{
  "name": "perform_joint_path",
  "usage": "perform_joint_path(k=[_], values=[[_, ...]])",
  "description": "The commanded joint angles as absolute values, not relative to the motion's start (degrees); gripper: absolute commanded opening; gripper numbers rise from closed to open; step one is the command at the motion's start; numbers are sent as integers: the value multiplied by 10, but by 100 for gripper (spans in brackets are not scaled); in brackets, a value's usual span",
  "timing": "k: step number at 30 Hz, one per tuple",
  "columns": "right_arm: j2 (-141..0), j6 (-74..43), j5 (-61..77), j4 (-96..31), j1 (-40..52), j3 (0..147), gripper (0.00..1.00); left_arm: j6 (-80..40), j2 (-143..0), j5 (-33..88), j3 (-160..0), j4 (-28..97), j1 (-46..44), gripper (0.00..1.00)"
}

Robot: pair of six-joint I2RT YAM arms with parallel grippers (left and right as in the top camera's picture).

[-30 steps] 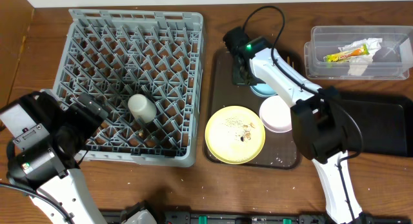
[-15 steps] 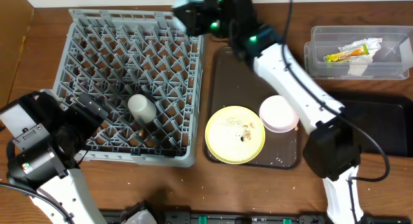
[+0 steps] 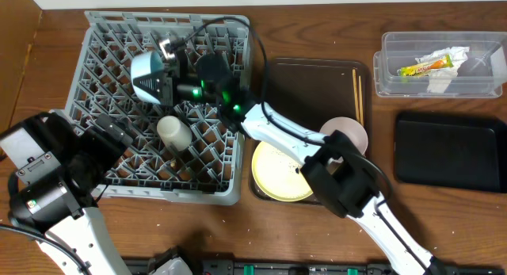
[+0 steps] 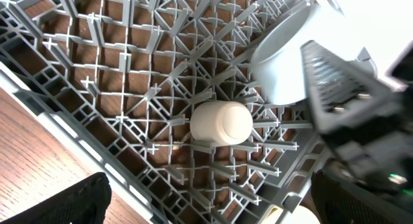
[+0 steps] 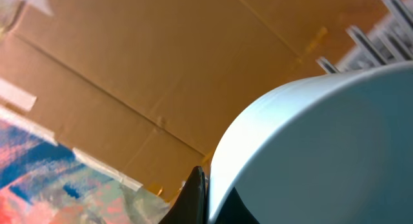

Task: Sort waste into correct bins and load items into the dishwasher
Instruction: 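Place the light-blue bowl into the dish rack and release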

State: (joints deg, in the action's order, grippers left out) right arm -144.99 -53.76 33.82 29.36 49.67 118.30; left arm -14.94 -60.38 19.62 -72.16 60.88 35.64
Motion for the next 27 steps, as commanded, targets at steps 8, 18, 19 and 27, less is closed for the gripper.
perform_joint_path(k=[8, 18, 19, 27], values=[[-1488, -578, 328, 292, 465, 1184, 1, -142, -602, 203, -734, 608, 359, 100], [-1495, -617, 348, 304, 433, 1184, 5, -142, -602, 203, -734, 608, 359, 100], [-1494, -618, 352, 304, 430, 1184, 8, -142, -602, 203, -734, 608, 359, 100], [-1452, -597, 343, 120, 398, 1185, 27, -142, -602, 203, -734, 608, 359, 100]])
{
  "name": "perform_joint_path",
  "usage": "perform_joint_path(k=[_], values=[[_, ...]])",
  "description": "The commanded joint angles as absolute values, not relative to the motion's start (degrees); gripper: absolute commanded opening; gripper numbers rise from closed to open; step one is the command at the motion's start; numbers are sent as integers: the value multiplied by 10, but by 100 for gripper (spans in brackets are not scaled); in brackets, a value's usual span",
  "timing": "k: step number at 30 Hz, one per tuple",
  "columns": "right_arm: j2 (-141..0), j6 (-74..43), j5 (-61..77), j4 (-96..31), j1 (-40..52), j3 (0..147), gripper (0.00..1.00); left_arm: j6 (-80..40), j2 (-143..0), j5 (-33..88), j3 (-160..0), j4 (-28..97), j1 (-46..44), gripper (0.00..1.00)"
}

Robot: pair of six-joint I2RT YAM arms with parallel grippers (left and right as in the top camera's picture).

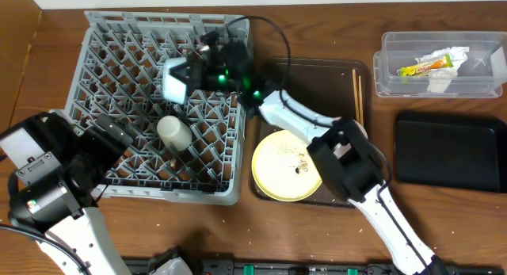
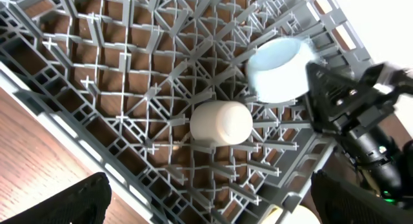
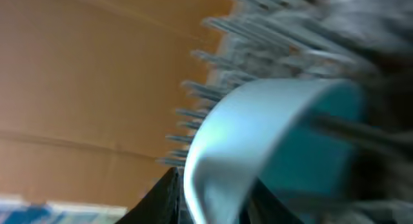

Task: Sort waste into correct bins and load items into the dishwasher
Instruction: 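Place the light-blue bowl into the dish rack and release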

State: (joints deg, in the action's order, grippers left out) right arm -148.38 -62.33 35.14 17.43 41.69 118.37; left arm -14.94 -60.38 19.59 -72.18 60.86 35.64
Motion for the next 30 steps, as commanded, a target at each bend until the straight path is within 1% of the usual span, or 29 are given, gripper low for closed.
perform_joint_path(k=[1, 2, 3, 4, 11, 12, 15, 18, 21, 23, 25, 26, 27, 28, 30], values=[[-1442, -580, 340, 90, 394, 1185, 29, -142, -602, 203, -734, 608, 359, 100], [-1432, -568, 336, 63, 390, 1185, 29, -142, -602, 203, -734, 608, 359, 100], [-1406, -542, 321, 2, 382, 1185, 30, -142, -602, 203, -734, 608, 359, 100], [-1393, -528, 313, -26, 379, 1185, 32, -142, -602, 203, -734, 608, 359, 100], [-1256, -416, 191, -265, 359, 1185, 54, -142, -602, 203, -734, 608, 359, 100], [-1242, -408, 179, -281, 358, 1185, 59, -142, -602, 203, -734, 608, 359, 100], [-1212, -384, 165, -291, 360, 1185, 60, -142, -602, 203, -734, 608, 359, 100], [-1211, -384, 165, -269, 369, 1184, 54, -142, -602, 203, -734, 608, 359, 100], [-1225, -371, 165, -235, 382, 1184, 52, -142, -602, 203, -734, 608, 359, 100], [-1243, -370, 166, -196, 394, 1184, 47, -142, -602, 203, -734, 608, 359, 100], [-1269, -369, 175, -141, 409, 1184, 36, -142, -602, 203, -734, 608, 359, 100], [-1295, -370, 181, -90, 425, 1184, 22, -142, -602, 203, -734, 608, 359, 100], [-1311, -372, 183, -58, 435, 1184, 16, -142, -602, 203, -734, 608, 359, 100], [-1329, -379, 183, -28, 445, 1184, 12, -142, -602, 203, -734, 608, 359, 100], [-1358, -397, 183, 20, 460, 1184, 9, -142, -602, 203, -734, 608, 359, 100]])
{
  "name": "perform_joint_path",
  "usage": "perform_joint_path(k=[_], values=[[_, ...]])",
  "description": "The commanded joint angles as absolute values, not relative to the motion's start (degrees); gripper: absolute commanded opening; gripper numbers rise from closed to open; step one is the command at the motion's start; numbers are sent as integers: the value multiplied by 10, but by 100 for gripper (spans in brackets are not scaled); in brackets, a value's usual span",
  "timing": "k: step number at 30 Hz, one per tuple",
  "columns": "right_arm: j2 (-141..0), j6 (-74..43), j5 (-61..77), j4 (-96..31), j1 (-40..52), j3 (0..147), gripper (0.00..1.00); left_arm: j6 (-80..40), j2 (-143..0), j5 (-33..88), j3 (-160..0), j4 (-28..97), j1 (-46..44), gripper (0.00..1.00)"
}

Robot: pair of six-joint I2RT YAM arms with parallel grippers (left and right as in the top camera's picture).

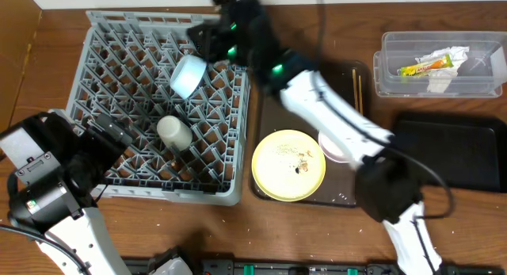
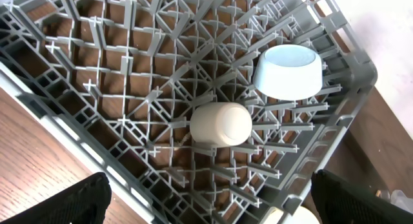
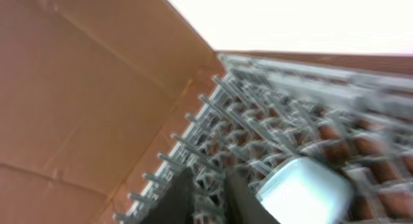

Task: Sort waste into correct bins and load items into the dishwasher
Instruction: 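Place the light-blue bowl into the dish rack and release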

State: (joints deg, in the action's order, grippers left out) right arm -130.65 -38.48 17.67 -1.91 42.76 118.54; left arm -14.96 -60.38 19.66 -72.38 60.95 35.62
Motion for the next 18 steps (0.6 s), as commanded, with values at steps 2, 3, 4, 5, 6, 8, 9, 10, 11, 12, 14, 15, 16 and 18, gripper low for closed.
perform_joint_path(k=[2, 3, 4, 5, 6, 8, 9, 10, 11, 12, 14, 15, 16, 18], values=[[-1386, -422, 182, 58, 471, 1184, 7, -142, -602, 203, -734, 608, 359, 100], [-1396, -431, 181, 70, 475, 1184, 7, -142, -602, 203, -734, 608, 359, 100], [-1403, -439, 176, 76, 477, 1184, 7, -142, -602, 203, -734, 608, 359, 100], [-1413, -445, 164, 77, 480, 1184, 6, -142, -602, 203, -734, 608, 359, 100], [-1419, -446, 150, 74, 481, 1184, 6, -142, -602, 203, -734, 608, 359, 100], [-1429, -446, 122, 53, 483, 1184, 6, -142, -602, 203, -734, 608, 359, 100], [-1432, -446, 110, 38, 483, 1184, 6, -142, -602, 203, -734, 608, 359, 100], [-1432, -445, 103, 26, 482, 1184, 6, -142, -602, 203, -734, 608, 359, 100], [-1432, -441, 96, 11, 480, 1184, 6, -142, -602, 203, -734, 608, 359, 100], [-1432, -435, 93, 2, 478, 1184, 5, -142, -602, 203, -734, 608, 359, 100], [-1428, -420, 92, -8, 472, 1184, 5, -142, -602, 203, -734, 608, 359, 100], [-1426, -415, 92, -11, 470, 1185, 5, -142, -602, 203, -734, 608, 359, 100], [-1415, -406, 87, -27, 467, 1185, 6, -142, -602, 203, -734, 608, 359, 100], [-1394, -392, 62, -55, 467, 1185, 6, -142, -602, 203, -734, 608, 359, 100]])
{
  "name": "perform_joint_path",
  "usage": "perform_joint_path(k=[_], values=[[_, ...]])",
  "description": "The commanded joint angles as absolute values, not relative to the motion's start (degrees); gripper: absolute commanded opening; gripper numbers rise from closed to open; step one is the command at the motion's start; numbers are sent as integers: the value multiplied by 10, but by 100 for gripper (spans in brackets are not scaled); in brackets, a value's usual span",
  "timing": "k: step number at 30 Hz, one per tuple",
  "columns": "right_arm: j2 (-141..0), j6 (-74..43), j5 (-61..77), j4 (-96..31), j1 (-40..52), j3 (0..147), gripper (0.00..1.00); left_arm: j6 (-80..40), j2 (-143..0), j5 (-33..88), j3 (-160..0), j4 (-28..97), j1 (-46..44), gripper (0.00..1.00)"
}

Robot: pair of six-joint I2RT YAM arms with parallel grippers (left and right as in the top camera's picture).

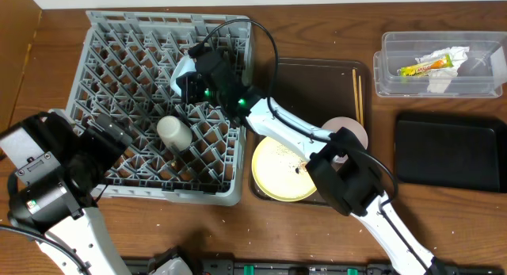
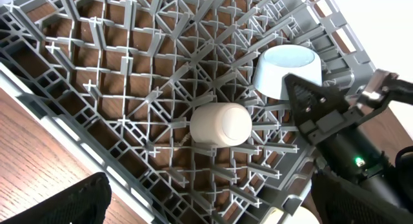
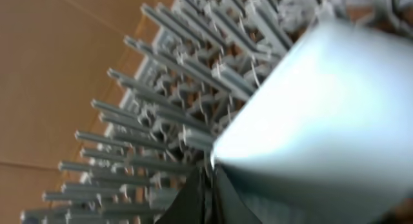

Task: Sort waste into correct bins and load items into the dishwasher
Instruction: 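Place the light-blue bowl into the dish rack and release, then lower the right gripper onto the pink bowl rim and grasp it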

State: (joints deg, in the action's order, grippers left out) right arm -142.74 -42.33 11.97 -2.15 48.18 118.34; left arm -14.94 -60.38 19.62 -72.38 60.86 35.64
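A grey dish rack [image 1: 230, 192] [image 2: 61, 130] holds a cream cup [image 1: 174, 132] [image 2: 221, 124] lying on its side and a light blue bowl [image 1: 182, 69] [image 2: 284, 66] [image 3: 322, 108] turned mouth down. My right gripper [image 1: 192, 85] [image 2: 288, 83] [image 3: 208, 169] is shut, its tips against the bowl's edge on the side toward the dark tray. Over the rack's near left edge my left gripper [image 1: 119, 136] [image 2: 210, 201] hangs open, holding nothing. A yellow plate [image 1: 285, 168] and a pink bowl [image 1: 350, 132] sit on the dark tray [image 1: 317, 77].
Chopsticks [image 1: 359, 97] lie along the tray's right side. A clear bin [image 1: 388, 69] with wrappers stands at the back right, and a black bin [image 1: 451, 152] in front of it. My right arm crosses from the tray over the rack's right rim.
My right gripper was raised over the rack's far right corner, away from the blue bowl. It is now down in the rack, shut, with its tips at the bowl. The bowl has barely shifted.
My right gripper first held the blue bowl above the rack's far middle. Then it held the bowl lower and further right. Then the bowl lay mouth down in the rack with the gripper raised away. Now the gripper is back against it. My left arm stayed still.
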Motion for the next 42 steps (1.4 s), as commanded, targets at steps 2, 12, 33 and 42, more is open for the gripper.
perform_joint_path(k=[2, 12, 33, 42], values=[[-1370, -384, 17, -95, 470, 1185, 6, -142, -602, 203, -734, 608, 359, 100], [-1239, -376, -182, -368, 467, 1185, 17, -142, -602, 203, -734, 608, 359, 100], [-1144, -372, -105, -884, 324, 1102, 81, -142, -602, 203, -734, 608, 359, 100], [-1145, -334, 3, -722, 330, 977, 71, -142, -602, 203, -734, 608, 359, 100]])
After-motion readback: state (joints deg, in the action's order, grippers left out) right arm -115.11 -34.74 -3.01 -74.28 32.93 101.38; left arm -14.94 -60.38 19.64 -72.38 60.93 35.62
